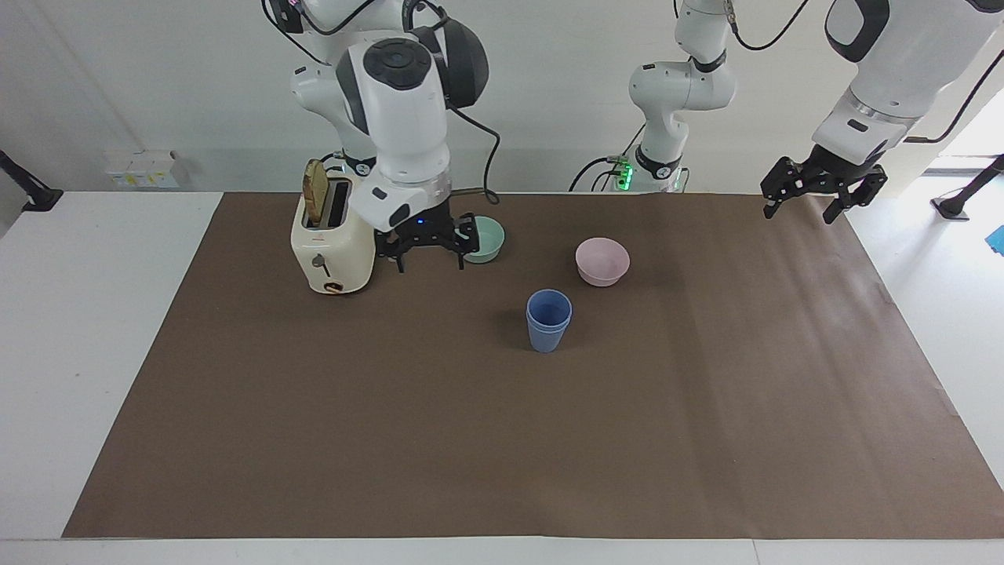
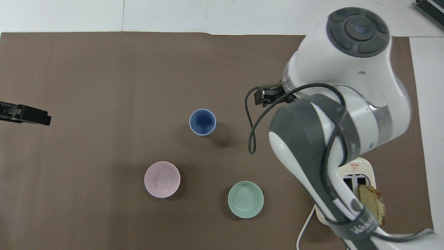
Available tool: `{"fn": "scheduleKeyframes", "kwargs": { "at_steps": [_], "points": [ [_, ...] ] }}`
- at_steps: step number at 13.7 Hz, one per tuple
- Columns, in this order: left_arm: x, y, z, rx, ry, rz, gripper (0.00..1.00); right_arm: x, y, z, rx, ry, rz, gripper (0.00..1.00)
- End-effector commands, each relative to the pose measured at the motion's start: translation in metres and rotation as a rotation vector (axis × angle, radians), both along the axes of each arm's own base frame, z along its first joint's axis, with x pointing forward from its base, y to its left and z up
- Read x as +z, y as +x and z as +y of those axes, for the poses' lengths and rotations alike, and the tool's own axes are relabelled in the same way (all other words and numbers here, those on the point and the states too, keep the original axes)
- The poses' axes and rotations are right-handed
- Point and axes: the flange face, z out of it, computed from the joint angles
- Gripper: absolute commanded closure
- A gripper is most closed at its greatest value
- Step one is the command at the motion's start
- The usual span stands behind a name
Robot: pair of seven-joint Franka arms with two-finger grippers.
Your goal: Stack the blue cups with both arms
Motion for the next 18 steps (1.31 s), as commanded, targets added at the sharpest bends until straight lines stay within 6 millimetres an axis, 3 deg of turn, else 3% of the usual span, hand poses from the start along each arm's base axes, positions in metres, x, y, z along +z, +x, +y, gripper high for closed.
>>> {"fn": "scheduleKeyframes", "kwargs": {
  "at_steps": [1, 6, 10, 12, 15, 18],
  "points": [
    [0.002, -0.006, 0.004, -0.01, 0.015, 0.0, 0.0, 0.022, 0.0, -0.046, 0.007, 0.006, -0.013, 0.0],
    [0.002, -0.007, 0.002, -0.009, 0.015, 0.006, 0.0, 0.057, -0.006, -0.101, 0.016, -0.004, -0.058, 0.0],
    [0.005, -0.007, 0.004, 0.002, 0.015, 0.0, 0.0, 0.064, -0.009, -0.131, 0.009, -0.037, -0.054, 0.0],
    [0.007, -0.007, 0.003, 0.002, 0.013, -0.006, 0.0, 0.062, -0.008, -0.157, -0.035, -0.023, -0.037, 0.0],
    [0.007, -0.007, 0.004, 0.002, 0.013, -0.008, 0.0, 0.066, -0.018, -0.168, -0.056, -0.024, -0.014, 0.0],
    [0.007, -0.006, 0.004, 0.004, 0.013, -0.011, 0.0, 0.055, -0.034, -0.169, -0.074, 0.013, 0.033, 0.0]
  ]
}}
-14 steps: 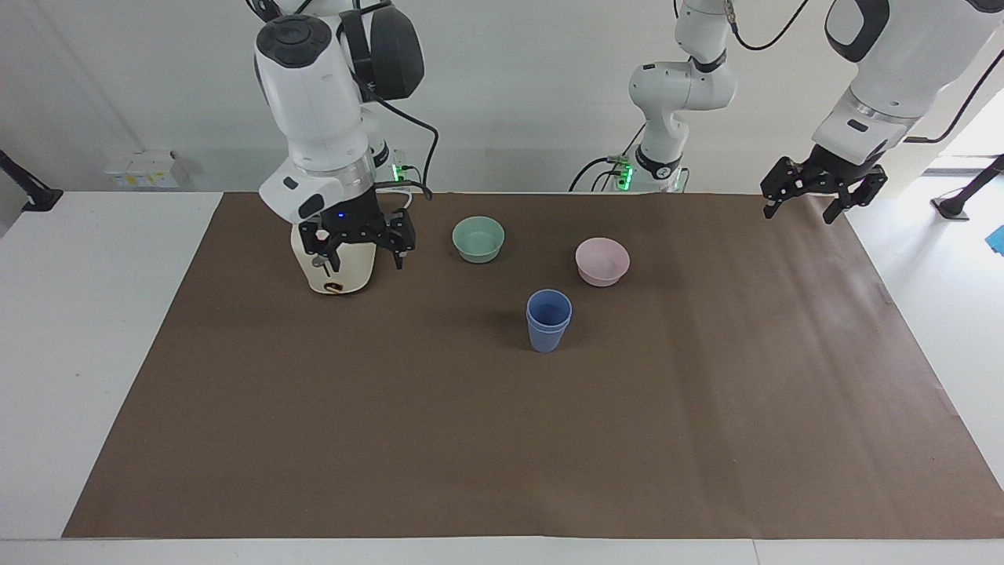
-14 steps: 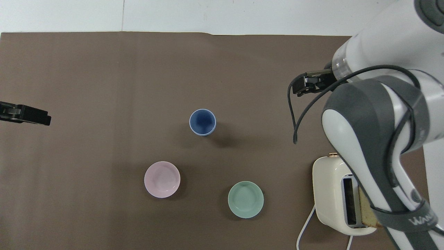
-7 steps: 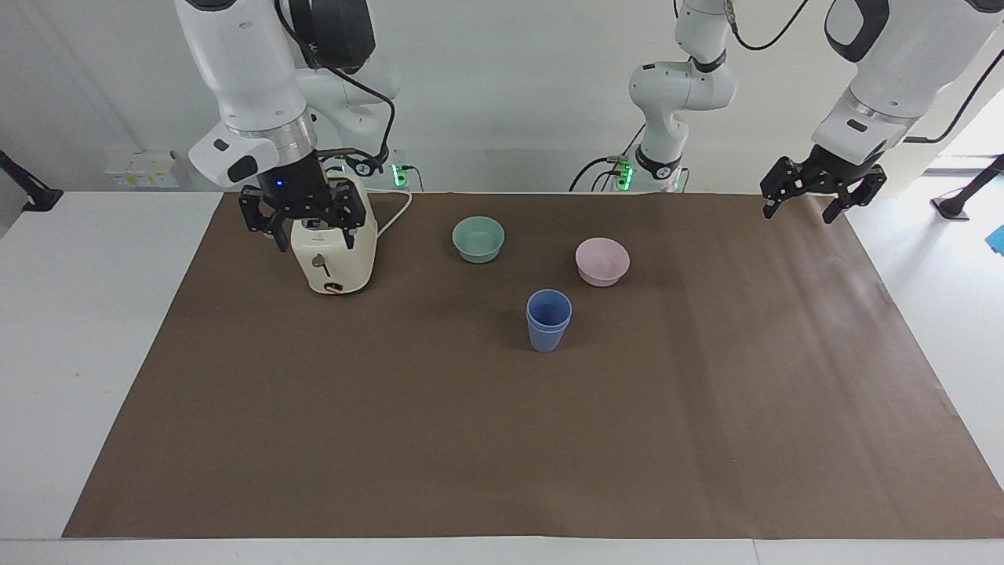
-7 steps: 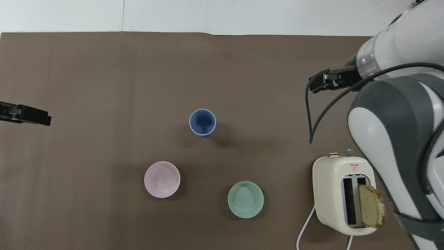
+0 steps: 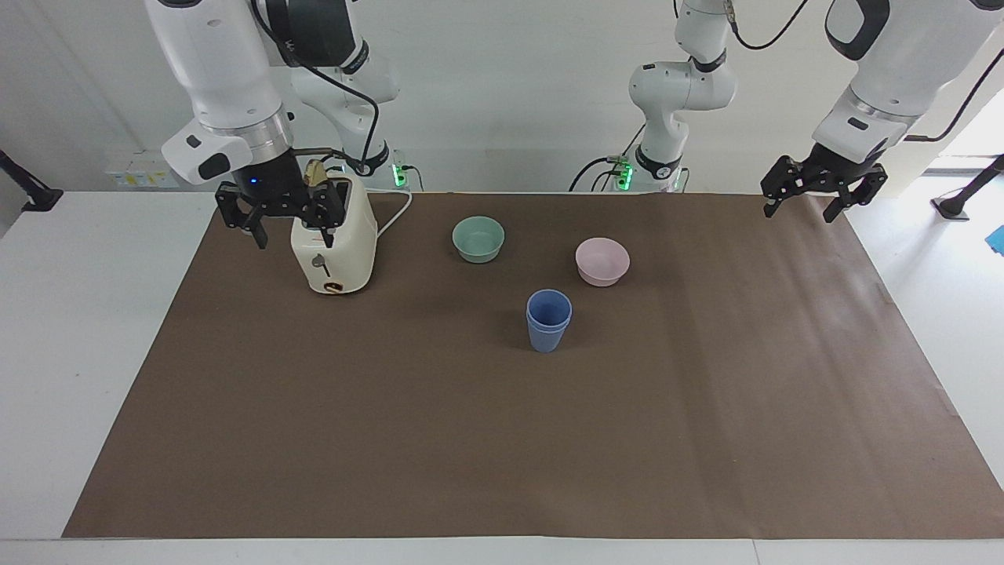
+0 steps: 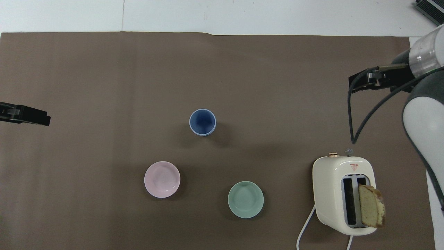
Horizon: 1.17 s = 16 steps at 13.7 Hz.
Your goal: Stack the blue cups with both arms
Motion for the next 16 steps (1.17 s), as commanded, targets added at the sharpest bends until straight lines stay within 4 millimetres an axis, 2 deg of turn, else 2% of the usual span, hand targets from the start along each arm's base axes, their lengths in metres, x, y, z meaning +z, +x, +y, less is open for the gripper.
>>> {"fn": "scheduleKeyframes", "kwargs": {
  "at_steps": [1, 4, 8, 16],
  "points": [
    [0.0038, -0.0043, 0.0032, 0.002, 0.014, -0.005, 0.0, -0.0051, -0.0204, -0.0085, -0.012, 0.058, 0.026, 0.0],
    [0.0038, -0.0043, 0.004, 0.004, 0.014, -0.005, 0.0, -0.0101, -0.0271, -0.0108, -0.011, 0.059, 0.037, 0.0],
    [0.004, -0.0041, 0.004, 0.004, 0.014, -0.007, 0.0, -0.0105, -0.0252, -0.018, -0.016, 0.051, 0.035, 0.0],
    [0.0044, -0.0036, 0.0038, 0.007, 0.012, -0.011, 0.0, -0.0087, -0.0203, -0.0152, -0.015, 0.054, 0.003, 0.0]
  ]
}}
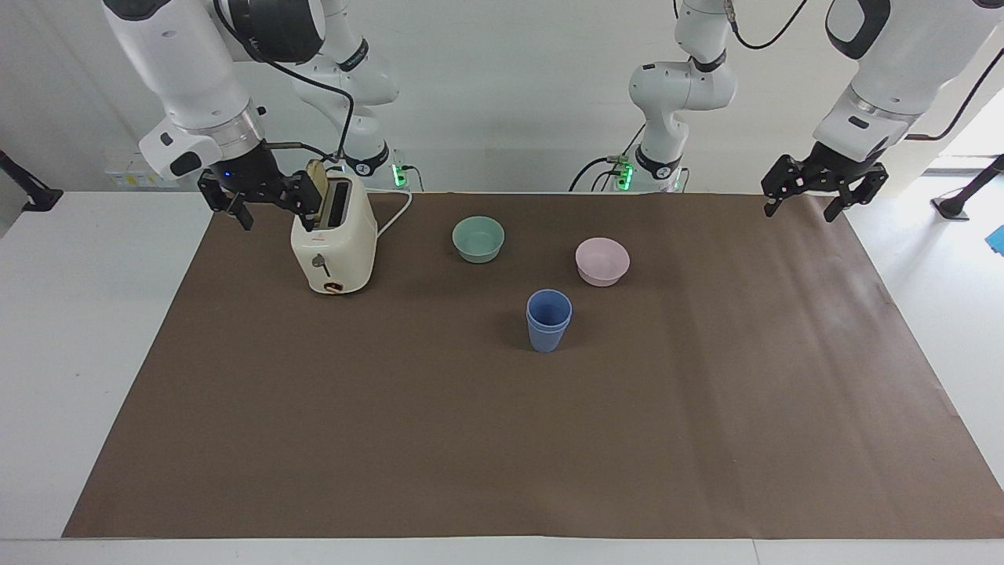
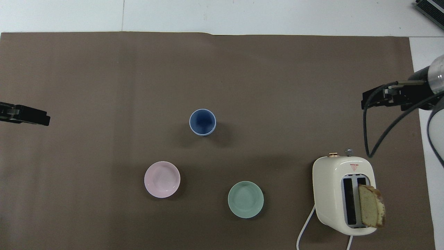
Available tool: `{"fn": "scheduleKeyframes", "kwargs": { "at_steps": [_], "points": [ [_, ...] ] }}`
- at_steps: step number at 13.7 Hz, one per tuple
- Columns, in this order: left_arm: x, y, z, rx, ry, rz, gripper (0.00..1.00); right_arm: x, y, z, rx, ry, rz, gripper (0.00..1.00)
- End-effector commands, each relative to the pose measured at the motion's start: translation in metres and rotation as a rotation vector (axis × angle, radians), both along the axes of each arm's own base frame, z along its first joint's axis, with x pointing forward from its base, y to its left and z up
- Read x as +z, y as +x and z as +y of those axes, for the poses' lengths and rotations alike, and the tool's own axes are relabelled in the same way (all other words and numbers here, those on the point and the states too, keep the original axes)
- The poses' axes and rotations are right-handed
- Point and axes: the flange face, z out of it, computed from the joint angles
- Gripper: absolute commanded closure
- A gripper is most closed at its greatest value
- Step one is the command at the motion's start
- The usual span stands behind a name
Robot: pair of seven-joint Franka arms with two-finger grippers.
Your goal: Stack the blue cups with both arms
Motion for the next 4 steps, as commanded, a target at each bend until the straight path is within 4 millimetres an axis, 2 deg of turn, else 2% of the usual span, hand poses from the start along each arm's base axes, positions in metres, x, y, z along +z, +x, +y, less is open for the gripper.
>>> {"fn": "scheduleKeyframes", "kwargs": {
  "at_steps": [1, 4],
  "points": [
    [0.0043, -0.0037, 0.0038, 0.005, 0.012, -0.011, 0.0, 0.0002, -0.0043, -0.0019, 0.012, 0.02, -0.014, 0.0],
    [0.0042, -0.0039, 0.0036, 0.008, 0.01, -0.009, 0.0, -0.0007, -0.0046, -0.0028, 0.012, 0.02, -0.01, 0.0]
  ]
}}
